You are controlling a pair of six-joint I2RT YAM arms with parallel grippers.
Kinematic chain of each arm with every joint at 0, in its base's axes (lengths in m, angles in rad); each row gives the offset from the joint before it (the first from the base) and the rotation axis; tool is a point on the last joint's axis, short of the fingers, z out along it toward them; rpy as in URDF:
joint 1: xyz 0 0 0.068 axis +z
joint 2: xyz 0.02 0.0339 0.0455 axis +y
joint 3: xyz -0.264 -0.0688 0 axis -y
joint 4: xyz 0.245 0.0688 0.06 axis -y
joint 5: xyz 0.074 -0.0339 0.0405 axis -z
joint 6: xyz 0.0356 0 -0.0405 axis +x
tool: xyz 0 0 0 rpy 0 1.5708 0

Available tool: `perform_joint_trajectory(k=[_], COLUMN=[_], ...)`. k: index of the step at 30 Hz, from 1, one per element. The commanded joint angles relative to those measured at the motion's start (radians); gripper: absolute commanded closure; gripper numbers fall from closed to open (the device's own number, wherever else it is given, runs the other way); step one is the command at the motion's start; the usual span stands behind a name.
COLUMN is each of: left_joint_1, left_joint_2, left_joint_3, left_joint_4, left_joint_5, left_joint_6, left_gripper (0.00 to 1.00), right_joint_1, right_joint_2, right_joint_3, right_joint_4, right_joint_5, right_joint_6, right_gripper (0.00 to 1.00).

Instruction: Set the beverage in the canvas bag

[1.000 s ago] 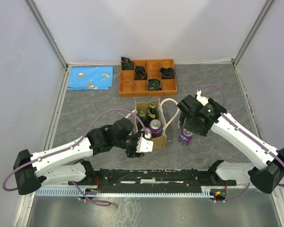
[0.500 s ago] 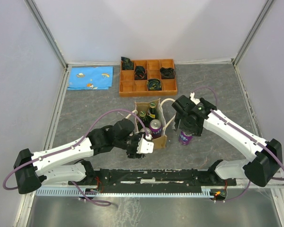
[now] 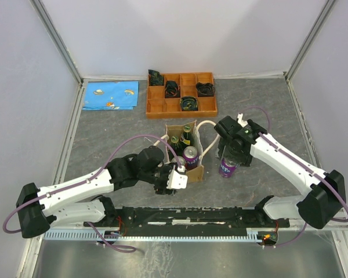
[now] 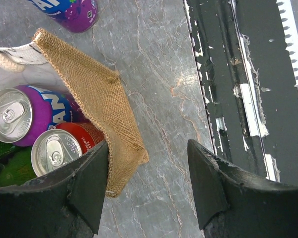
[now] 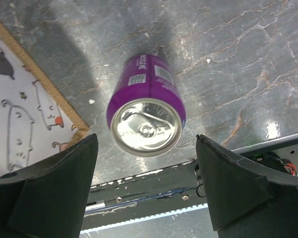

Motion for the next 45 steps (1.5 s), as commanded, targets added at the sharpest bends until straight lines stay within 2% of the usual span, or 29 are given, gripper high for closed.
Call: perform_joint_trajectory(k=[1,10,14,15,16,19,21,22,29,33,36,39,45], left_joint_1=[-0.021,-0.022,-0.021,-0.022,-0.021,-0.021,-0.021,-0.022,-0.021,-0.021,-0.022,-0.021,-0.021], left_joint_2=[-0.031,-0.048,-0.057,-0.06,-0.062,-0.062,-0.061,-0.06,-0.051,-0.051,-0.05,-0.048,-0.041], left_joint_3=[0.001,0.001,0.001,0.001,0.001,0.001,0.0,0.0,0.001,0.001,0.0,-0.003,-0.003], left_joint_4=[-0.047,-0.07,-0.077,-0.077,-0.077,-0.071,-0.059,-0.053,-0.045,-0.044,-0.046,-0.045,-0.037], left_joint_5=[0.084,0.081,0.073,0.071,0.071,0.066,0.059,0.057,0.049,0.051,0.051,0.05,0.049], left_joint_6=[0.024,0.022,0.027,0.028,0.028,0.027,0.025,0.025,0.03,0.037,0.037,0.038,0.031], left_gripper=[0.32,0.32,0.32,0.32,0.32,0.32,0.31,0.31,0.31,0.31,0.31,0.31,0.31], right_joint_1=[-0.032,-0.068,-0.07,-0.07,-0.07,-0.071,-0.072,-0.072,-0.099,-0.133,-0.133,-0.132,-0.051], right_joint_2=[0.005,0.079,0.091,0.089,0.084,0.056,0.029,0.013,-0.073,-0.048,-0.013,0.051,0.112], right_joint_3=[-0.049,-0.088,-0.101,-0.106,-0.11,-0.121,-0.113,-0.1,0.174,0.376,0.503,0.609,0.675], right_joint_4=[0.063,0.145,0.147,0.145,0.143,0.136,0.113,0.093,-0.137,-0.173,-0.109,-0.069,0.019], right_joint_5=[-0.008,-0.058,-0.06,-0.06,-0.06,-0.06,-0.052,-0.042,0.147,0.198,0.15,0.041,-0.08], right_joint_6=[-0.021,-0.06,-0.063,-0.062,-0.06,-0.052,-0.045,-0.044,-0.079,-0.156,-0.216,-0.24,-0.248], right_gripper=[0.13,0.13,0.22,0.28,0.39,0.79,0.94,0.99,1.0,1.0,1.0,1.0,1.0])
